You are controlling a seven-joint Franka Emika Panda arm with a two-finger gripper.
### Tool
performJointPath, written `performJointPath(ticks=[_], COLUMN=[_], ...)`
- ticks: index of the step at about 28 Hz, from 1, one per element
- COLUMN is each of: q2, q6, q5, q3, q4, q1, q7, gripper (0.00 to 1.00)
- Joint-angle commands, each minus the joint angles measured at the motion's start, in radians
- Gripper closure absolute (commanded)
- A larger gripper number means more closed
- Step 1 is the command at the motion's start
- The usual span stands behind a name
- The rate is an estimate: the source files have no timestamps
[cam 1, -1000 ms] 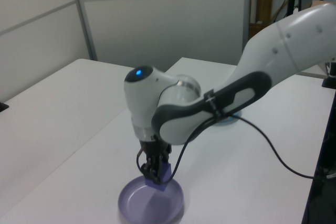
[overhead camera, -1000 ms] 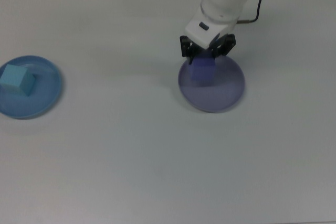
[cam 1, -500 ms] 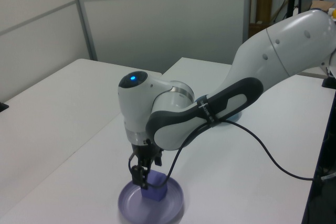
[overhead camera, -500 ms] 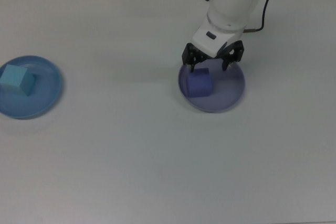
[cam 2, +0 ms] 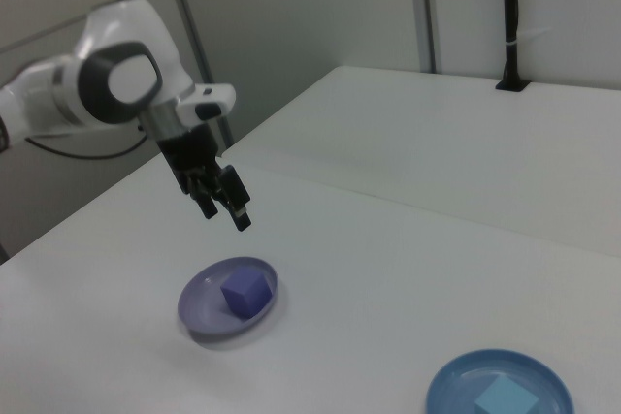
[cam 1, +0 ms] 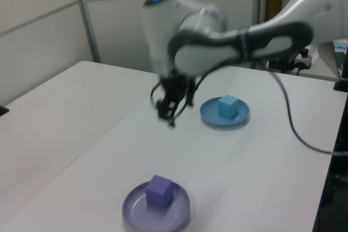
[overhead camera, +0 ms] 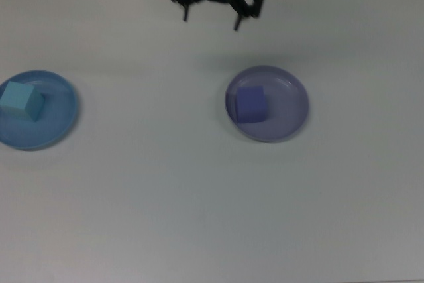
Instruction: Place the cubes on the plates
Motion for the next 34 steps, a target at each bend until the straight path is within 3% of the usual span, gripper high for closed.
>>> performJointPath(ticks=[1, 5, 6, 14, 18, 34], q2=[-0.093, -0.139, -0.139, -0.11, -0.097, -0.091], q6=[-0.083, -0.102, -0.102, -0.06, -0.047, -0.031], q5=[0.068, 0.162, 0.168, 0.174, 0.203, 0.203], q3=[-0.074, -0.192, -0.204, -0.197, -0.2, -0.205], q4=[-0.013, -0.013, -0.013, -0.015, -0.013, -0.013], q1=[-0.025, -0.025, -0.025, -0.024, -0.024, -0.024], q7=[-0.096, -0.281, -0.297, -0.304, -0.308, -0.314], gripper=[0.0, 0.0, 0.0, 0.0, 0.0, 0.0])
